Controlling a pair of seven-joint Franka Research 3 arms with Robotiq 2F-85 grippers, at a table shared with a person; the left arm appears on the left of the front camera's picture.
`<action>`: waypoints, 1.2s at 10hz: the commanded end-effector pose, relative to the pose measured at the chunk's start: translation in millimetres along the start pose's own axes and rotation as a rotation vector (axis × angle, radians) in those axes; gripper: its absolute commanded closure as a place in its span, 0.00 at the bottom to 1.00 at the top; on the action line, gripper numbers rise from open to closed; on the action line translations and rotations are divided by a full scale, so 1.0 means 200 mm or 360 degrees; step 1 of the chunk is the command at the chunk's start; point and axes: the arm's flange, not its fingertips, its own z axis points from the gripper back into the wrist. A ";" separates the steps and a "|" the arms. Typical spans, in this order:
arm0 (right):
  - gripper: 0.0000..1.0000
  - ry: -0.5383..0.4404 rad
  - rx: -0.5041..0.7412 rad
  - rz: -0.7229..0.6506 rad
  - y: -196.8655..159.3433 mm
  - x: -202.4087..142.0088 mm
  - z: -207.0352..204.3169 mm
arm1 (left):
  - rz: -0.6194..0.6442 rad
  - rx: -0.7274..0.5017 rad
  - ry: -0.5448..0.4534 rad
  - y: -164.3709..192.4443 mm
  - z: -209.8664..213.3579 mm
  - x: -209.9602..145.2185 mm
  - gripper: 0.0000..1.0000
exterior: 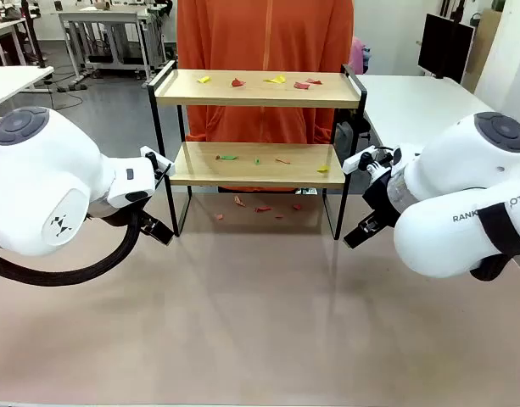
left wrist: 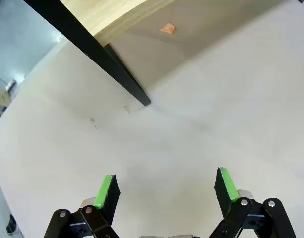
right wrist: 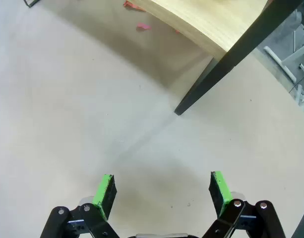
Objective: Clean the shelf.
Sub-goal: Pick up the Duster handed by the human.
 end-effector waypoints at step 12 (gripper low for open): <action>0.00 -0.0138 0.0011 -0.0061 -0.17 0.20 0.23 | -0.0037 -0.0107 -0.0067 0.16 0.24 0.14 0.00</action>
